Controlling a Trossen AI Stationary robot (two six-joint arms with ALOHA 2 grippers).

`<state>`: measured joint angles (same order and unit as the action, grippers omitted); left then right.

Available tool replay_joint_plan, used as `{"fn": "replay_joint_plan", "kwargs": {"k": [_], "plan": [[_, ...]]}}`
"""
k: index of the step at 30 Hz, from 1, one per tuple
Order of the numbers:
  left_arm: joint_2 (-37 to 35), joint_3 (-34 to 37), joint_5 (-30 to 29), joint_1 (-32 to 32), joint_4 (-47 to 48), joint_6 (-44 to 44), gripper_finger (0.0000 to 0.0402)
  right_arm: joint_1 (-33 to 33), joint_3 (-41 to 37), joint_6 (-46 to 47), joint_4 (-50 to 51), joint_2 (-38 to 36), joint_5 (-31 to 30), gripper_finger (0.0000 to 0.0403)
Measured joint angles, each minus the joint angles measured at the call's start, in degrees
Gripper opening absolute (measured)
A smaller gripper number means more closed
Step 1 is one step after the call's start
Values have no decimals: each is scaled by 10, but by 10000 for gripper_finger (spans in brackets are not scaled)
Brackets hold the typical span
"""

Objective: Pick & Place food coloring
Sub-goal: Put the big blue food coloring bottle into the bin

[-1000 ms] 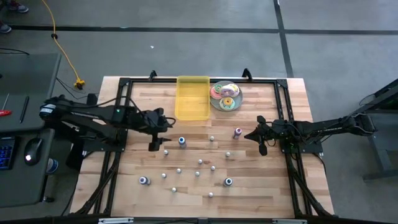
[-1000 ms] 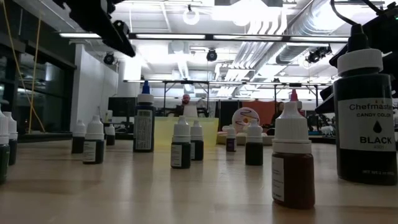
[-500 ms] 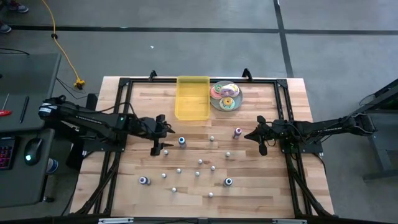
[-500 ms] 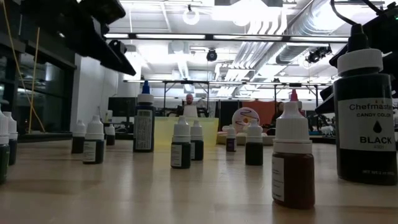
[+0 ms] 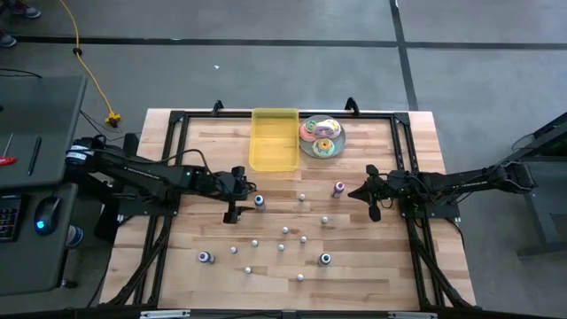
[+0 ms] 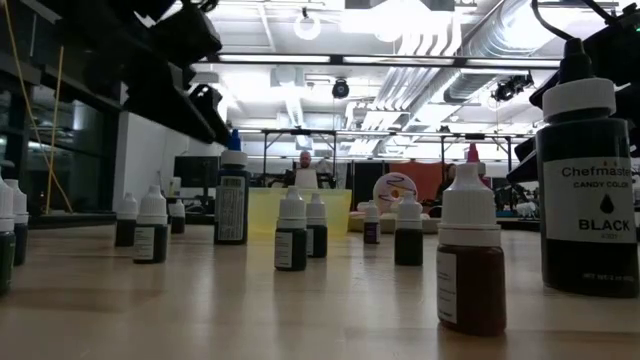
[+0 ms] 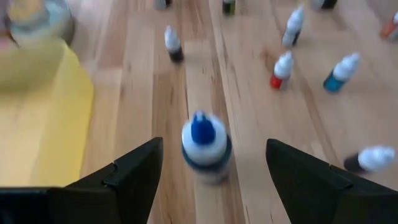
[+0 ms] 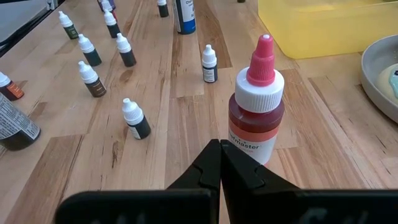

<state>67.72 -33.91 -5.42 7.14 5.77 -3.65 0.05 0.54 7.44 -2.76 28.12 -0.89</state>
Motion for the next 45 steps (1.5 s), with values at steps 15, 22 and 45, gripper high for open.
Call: {"fn": "replay_joint_plan", "kwargs": {"k": [15,22,45], "plan": [[118,-211,-10,-13,262,9,280,0,0,0,0,0,0,0],[207,-344,-1,-23,425,13,280,0,0,0,1,0,0,0],[272,-385,26,-36,439,-14,279,0,0,0,3,0,0,0]]}}
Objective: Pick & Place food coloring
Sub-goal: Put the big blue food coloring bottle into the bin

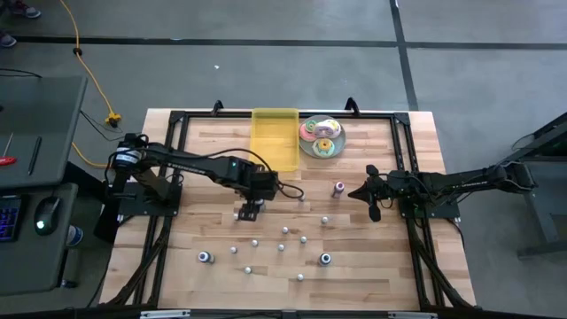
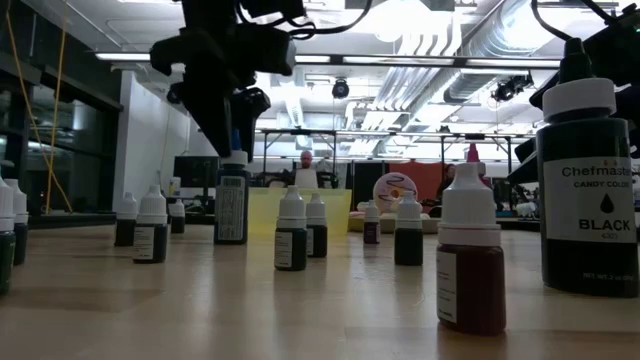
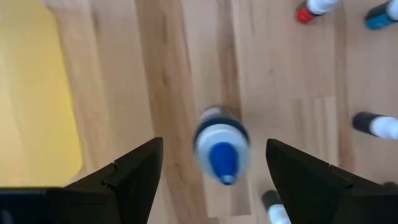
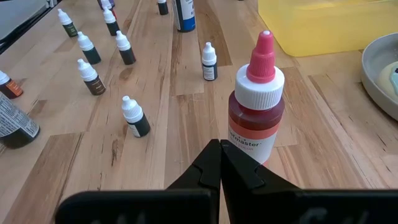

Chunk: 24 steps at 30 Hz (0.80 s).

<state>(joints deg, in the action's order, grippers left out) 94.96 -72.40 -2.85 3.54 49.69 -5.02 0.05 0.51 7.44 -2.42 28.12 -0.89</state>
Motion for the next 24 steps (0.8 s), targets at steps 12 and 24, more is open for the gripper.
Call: {"fn": "replay_joint_plan", "kwargs": {"k": [12,24], "plan": [[0,0,30,-17,-1,-8,279,0,0,0,0,0,0,0],[14,1,35,-17,-2,-8,275,0,0,0,-1,0,0,0]]}}
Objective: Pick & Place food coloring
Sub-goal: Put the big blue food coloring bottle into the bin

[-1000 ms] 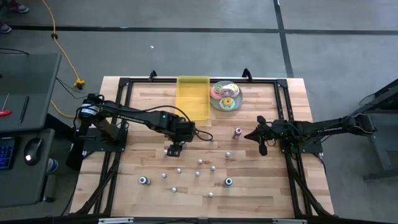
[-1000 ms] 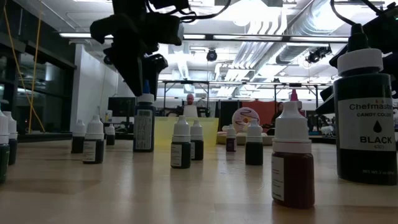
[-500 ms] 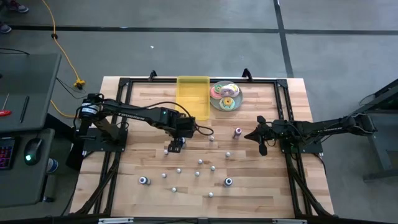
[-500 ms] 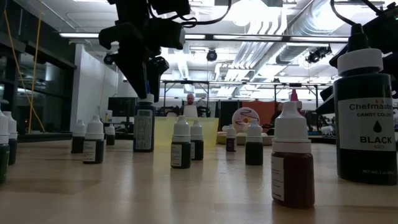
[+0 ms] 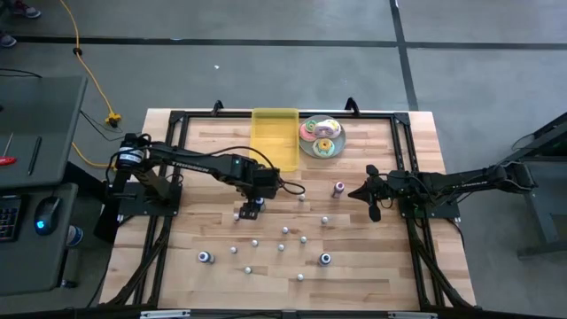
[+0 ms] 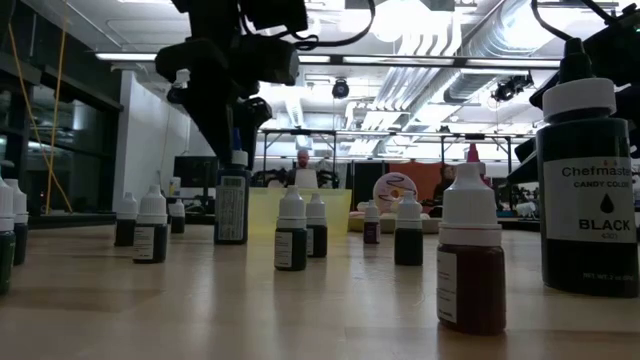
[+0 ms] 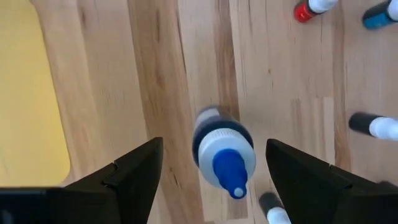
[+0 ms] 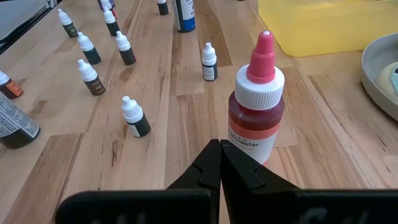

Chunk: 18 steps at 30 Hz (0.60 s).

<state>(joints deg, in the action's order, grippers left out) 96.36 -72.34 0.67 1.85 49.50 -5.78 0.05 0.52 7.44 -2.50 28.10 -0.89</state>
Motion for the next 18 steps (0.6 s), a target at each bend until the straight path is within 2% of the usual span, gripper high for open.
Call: {"fn": "replay_joint_plan", "kwargs": {"k": [12,18], "plan": [[0,0,-1,0,0,0,158,0,0,0,-1,0,0,0],[0,0,-1,0,1,0,119,0,0,0,-1,0,0,0]]}}
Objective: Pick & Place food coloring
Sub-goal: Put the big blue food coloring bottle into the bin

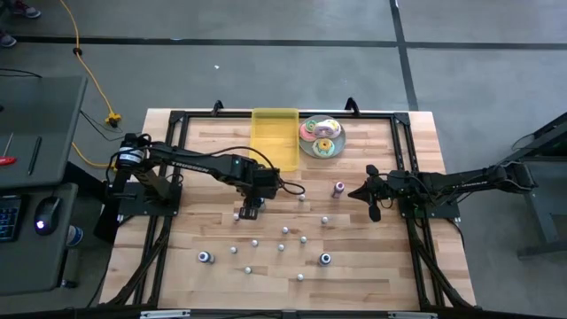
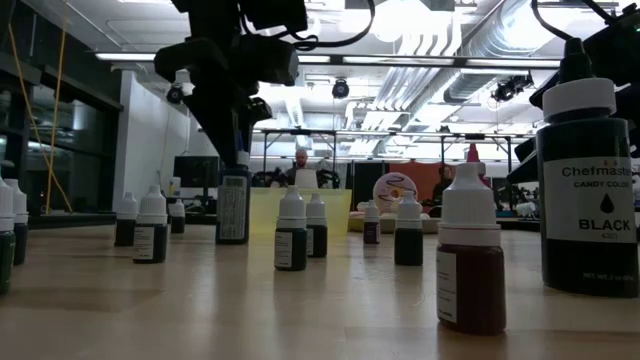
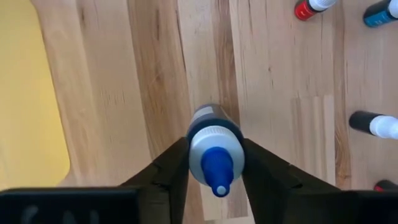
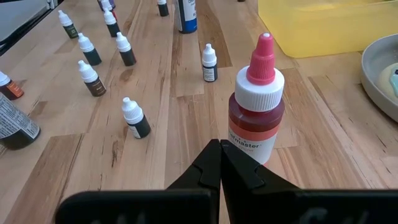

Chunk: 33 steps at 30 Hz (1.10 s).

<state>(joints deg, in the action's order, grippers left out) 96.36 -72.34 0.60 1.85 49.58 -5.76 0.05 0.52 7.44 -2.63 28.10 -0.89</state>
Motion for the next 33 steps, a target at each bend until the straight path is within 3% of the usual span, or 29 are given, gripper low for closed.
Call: {"fn": "replay_joint_plan", "kwargs": {"k": [13,25,33], "plan": [[-23,-28,16,0,58,-15,104,0,0,0,0,0,0,0],[-47,-228,53,10,263,-76,102,0,0,0,-2,0,0,0],[-51,-342,-15,-23,303,-109,102,0,0,0,-1,0,0,0]]}}
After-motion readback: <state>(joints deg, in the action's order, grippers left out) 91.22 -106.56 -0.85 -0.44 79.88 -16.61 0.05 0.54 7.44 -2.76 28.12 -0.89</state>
